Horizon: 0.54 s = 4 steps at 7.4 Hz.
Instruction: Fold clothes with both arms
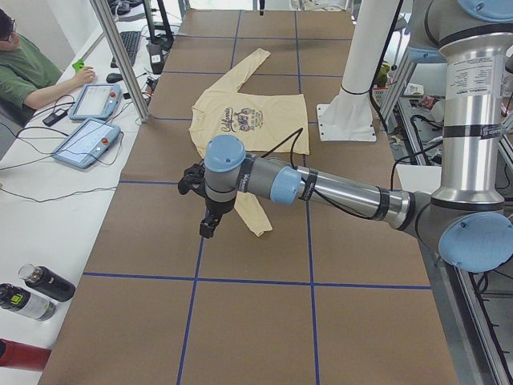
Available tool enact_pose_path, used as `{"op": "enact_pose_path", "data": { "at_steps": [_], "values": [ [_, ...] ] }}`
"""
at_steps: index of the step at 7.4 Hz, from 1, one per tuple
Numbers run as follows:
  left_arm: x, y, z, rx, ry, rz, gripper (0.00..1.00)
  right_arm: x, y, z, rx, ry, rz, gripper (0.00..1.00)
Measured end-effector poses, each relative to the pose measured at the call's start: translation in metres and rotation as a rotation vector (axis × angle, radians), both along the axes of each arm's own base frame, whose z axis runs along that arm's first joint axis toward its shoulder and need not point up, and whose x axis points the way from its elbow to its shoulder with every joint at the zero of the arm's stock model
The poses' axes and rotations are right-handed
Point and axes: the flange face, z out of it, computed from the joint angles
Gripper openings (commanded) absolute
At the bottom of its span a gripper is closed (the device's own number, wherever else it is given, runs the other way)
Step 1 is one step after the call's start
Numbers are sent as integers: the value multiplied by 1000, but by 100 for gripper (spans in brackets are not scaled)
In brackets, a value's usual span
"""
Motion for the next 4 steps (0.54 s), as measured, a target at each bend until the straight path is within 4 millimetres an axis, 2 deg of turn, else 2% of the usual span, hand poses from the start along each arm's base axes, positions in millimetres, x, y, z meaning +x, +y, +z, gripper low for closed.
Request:
{"op": "enact_pose_path", "data": {
  "at_steps": [2,4],
  "values": [
    [1,-8,-10,31,3,2,100,-64,-3,1,-2,-19,72,98],
    [1,-9,-12,42,2,7,100,-117,5,28,36,-58,127,64]
  ]
}}
